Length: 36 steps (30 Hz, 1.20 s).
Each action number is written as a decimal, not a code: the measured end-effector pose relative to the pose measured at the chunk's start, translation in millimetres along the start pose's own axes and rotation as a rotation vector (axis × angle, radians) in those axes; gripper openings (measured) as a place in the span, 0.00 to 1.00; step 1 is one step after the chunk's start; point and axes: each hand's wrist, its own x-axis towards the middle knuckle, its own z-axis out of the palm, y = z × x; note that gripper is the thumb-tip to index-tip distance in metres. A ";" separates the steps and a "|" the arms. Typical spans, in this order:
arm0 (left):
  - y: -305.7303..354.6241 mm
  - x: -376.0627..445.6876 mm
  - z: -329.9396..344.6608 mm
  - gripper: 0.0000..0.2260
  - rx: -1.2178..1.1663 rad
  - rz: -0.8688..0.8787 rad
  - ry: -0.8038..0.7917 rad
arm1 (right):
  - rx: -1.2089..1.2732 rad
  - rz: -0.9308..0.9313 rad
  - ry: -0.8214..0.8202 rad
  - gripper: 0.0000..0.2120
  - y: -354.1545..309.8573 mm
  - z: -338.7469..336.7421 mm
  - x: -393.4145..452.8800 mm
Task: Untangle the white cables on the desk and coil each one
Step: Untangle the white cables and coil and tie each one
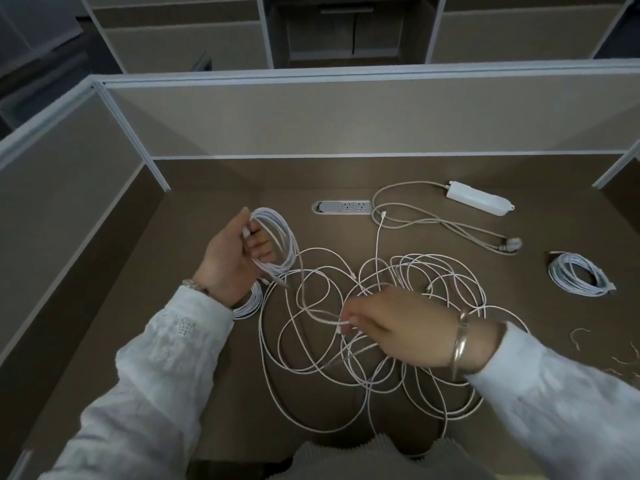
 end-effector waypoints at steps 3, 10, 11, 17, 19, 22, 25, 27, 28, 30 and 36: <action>-9.2 -0.9 5.9 0.18 0.091 -0.042 -0.055 | 0.134 -0.011 0.013 0.12 -5.2 -4.2 10.8; -27.5 -17.4 27.8 0.20 0.291 -0.085 -0.123 | 0.470 -0.022 0.124 0.12 0.4 -18.9 25.5; -30.8 -19.3 30.9 0.21 0.308 -0.088 -0.142 | 0.520 -0.017 0.146 0.13 2.8 -18.8 28.1; -40.6 -32.0 45.0 0.19 0.428 -0.186 -0.327 | 0.621 0.004 0.258 0.13 15.1 -15.8 36.7; -42.0 -32.7 46.7 0.18 0.388 -0.256 -0.379 | 0.598 -0.001 0.312 0.13 18.4 -14.4 36.5; -44.9 -32.4 47.0 0.16 0.360 -0.337 -0.406 | 0.567 0.006 0.380 0.09 24.9 -9.0 36.7; -46.4 -32.9 44.9 0.18 0.428 -0.430 -0.432 | 0.597 0.022 0.461 0.04 37.6 -6.0 37.4; -44.6 -33.4 41.9 0.21 0.464 -0.533 -0.506 | 0.638 0.043 0.467 0.11 45.2 -6.8 36.4; -42.2 -33.6 40.4 0.22 0.465 -0.586 -0.552 | 0.666 0.047 0.455 0.13 46.8 -7.3 35.7; -34.1 -33.0 36.2 0.21 0.444 -0.660 -0.639 | 0.751 0.048 0.427 0.16 50.2 -5.8 34.3; 10.9 -30.2 10.8 0.19 0.224 -0.474 -0.648 | 0.916 0.177 0.326 0.11 82.1 10.1 25.9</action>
